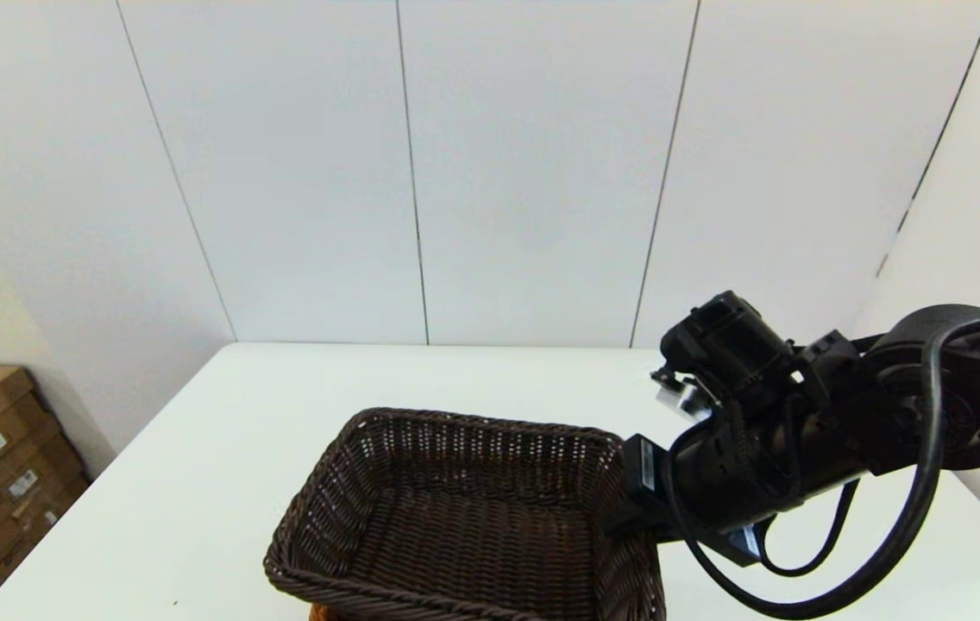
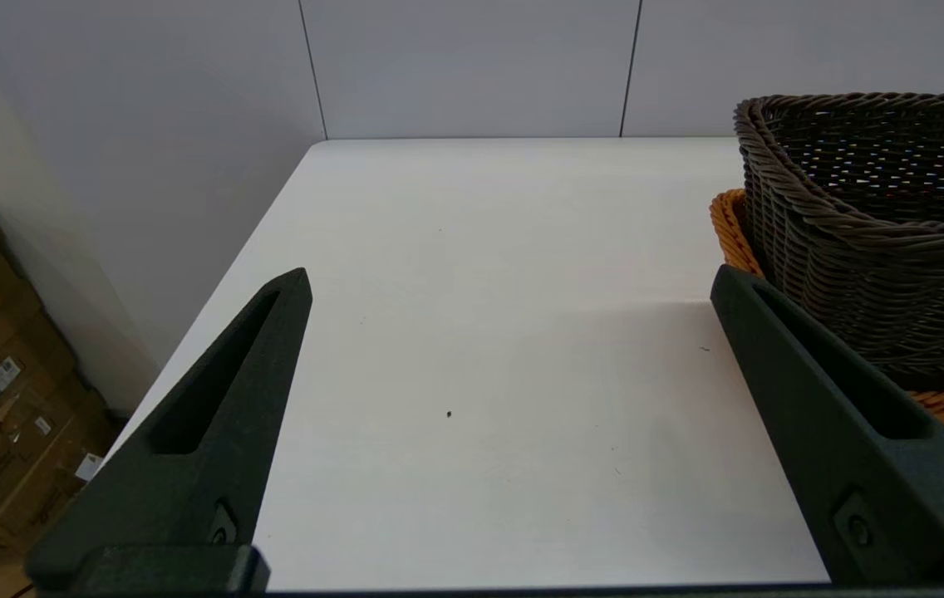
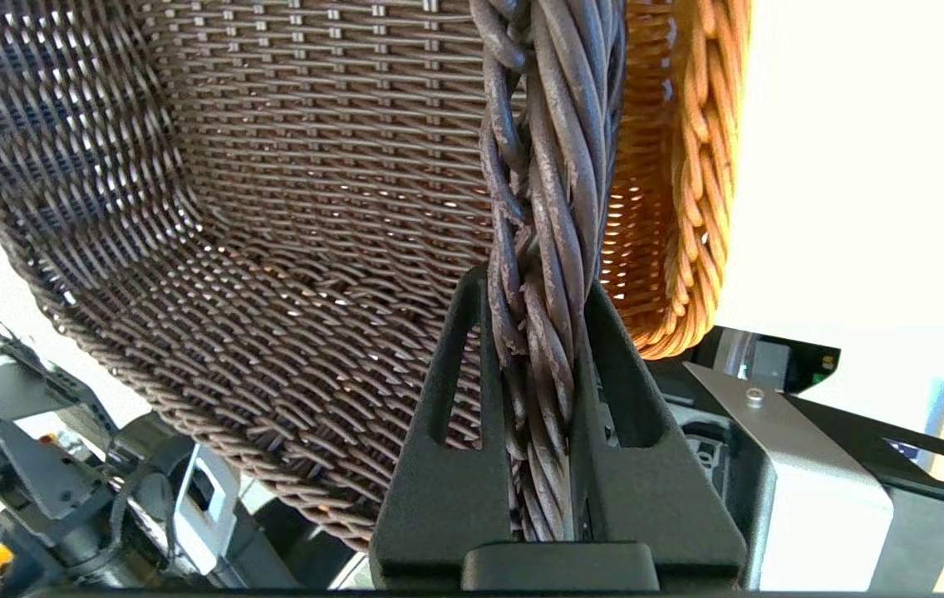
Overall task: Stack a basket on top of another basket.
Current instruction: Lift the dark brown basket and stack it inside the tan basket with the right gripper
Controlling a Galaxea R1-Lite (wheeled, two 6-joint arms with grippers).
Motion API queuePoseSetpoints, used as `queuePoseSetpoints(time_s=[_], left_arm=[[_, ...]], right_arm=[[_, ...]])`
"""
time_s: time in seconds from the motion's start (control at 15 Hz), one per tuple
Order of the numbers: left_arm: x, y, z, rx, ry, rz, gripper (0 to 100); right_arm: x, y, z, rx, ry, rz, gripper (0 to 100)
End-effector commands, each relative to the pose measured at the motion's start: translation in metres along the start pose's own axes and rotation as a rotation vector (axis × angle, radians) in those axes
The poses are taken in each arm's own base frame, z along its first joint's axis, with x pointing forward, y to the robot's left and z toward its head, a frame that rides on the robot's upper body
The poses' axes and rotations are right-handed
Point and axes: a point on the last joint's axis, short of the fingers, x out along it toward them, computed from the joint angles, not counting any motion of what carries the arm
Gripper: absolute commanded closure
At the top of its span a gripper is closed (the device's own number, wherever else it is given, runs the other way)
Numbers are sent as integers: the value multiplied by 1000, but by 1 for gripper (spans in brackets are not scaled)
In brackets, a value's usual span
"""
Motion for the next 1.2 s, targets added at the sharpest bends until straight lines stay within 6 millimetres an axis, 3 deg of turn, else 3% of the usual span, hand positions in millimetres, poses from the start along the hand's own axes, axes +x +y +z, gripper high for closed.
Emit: queuePoseSetpoints(time_s=[0.07, 1.2], left_arm=[[0, 0, 0, -1, 0, 0, 0], [0, 0, 0, -1, 0, 0, 0]], right_arm=[[1, -1, -1, 1, 8, -4, 100], [9, 6, 8, -40, -16, 28, 100]])
